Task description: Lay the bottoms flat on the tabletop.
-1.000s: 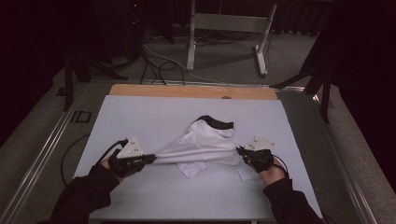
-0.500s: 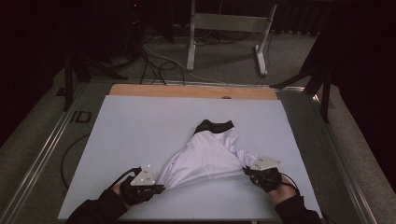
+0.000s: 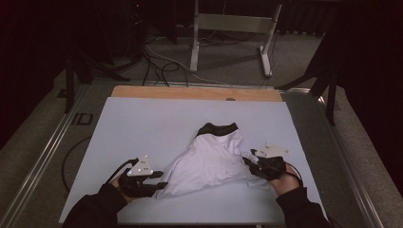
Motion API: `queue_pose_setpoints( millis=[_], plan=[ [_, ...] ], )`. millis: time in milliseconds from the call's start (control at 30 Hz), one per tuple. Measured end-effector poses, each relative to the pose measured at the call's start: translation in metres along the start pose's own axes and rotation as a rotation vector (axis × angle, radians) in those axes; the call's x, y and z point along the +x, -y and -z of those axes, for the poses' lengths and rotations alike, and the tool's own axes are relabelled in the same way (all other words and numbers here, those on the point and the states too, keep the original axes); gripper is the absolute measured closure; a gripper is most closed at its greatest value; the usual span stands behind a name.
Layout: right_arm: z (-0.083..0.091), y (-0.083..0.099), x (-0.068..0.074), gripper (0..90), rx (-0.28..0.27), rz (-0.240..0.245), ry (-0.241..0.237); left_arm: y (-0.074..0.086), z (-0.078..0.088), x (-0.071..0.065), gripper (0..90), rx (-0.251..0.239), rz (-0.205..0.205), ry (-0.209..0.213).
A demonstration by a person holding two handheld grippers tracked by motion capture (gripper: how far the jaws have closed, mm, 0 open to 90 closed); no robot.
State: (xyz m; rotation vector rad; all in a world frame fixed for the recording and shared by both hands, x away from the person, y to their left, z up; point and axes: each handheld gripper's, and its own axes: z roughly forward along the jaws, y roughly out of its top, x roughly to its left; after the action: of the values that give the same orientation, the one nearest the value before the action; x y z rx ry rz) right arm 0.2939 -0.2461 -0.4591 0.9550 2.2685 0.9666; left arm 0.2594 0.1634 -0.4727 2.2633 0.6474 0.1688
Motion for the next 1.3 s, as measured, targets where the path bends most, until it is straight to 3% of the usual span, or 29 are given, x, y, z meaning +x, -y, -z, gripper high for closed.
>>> queue_pose_setpoints(
  millis=[167, 200, 233, 400, 500, 600, 700, 767, 833, 1033, 1067, 1167, 1300],
  plan=[
    [-0.032, -0.008, -0.011, 48.8, 0.021, -0.065, 0.0, -0.002, -0.018, 0.006, 53.8, 0.018, 0.006, 0.001],
    [-0.032, -0.008, -0.011, 48.8, 0.021, -0.065, 0.0, -0.002, -0.023, 0.009, 53.8, 0.026, 0.005, -0.008],
    [-0.046, -0.008, -0.012, 48.0, 0.05, -0.069, -0.001, -0.002, -0.031, 0.016, 54.2, 0.043, 0.017, -0.019],
    [-0.072, 0.002, -0.01, 47.7, 0.129, -0.085, -0.017, -0.004, -0.045, 0.033, 54.1, 0.068, 0.044, -0.067],
    [-0.079, 0.008, -0.009, 57.2, 0.176, -0.074, -0.029, -0.005, -0.055, 0.04, 54.1, 0.086, 0.054, -0.071],
    [-0.078, 0.008, -0.009, 74.9, 0.183, -0.052, -0.027, -0.007, -0.062, 0.042, 55.2, 0.087, 0.052, -0.066],
    [-0.078, 0.008, -0.008, 84.4, 0.183, -0.019, -0.039, -0.01, -0.064, 0.044, 67.6, 0.087, 0.054, -0.053],
    [-0.077, 0.007, -0.007, 85.4, 0.181, -0.012, -0.033, -0.011, -0.064, 0.045, 85.9, 0.084, 0.053, -0.044],
    [-0.074, 0.007, -0.007, 85.6, 0.173, -0.005, -0.025, -0.011, -0.063, 0.044, 88.6, 0.084, 0.052, -0.051],
    [-0.063, 0.01, -0.015, 85.6, 0.148, -0.021, 0.003, -0.005, -0.028, 0.046, 89.4, 0.053, 0.061, -0.098],
    [-0.061, 0.011, -0.016, 85.6, 0.146, -0.027, 0.012, -0.005, -0.028, 0.046, 89.4, 0.053, 0.061, -0.098],
    [-0.057, 0.014, -0.02, 85.6, 0.147, -0.03, 0.024, 0.009, -0.003, 0.047, 89.4, 0.056, 0.078, -0.141],
    [-0.051, 0.017, -0.024, 85.6, 0.141, -0.042, 0.023, 0.024, 0.015, 0.047, 89.4, 0.055, 0.11, -0.154]
  ],
)
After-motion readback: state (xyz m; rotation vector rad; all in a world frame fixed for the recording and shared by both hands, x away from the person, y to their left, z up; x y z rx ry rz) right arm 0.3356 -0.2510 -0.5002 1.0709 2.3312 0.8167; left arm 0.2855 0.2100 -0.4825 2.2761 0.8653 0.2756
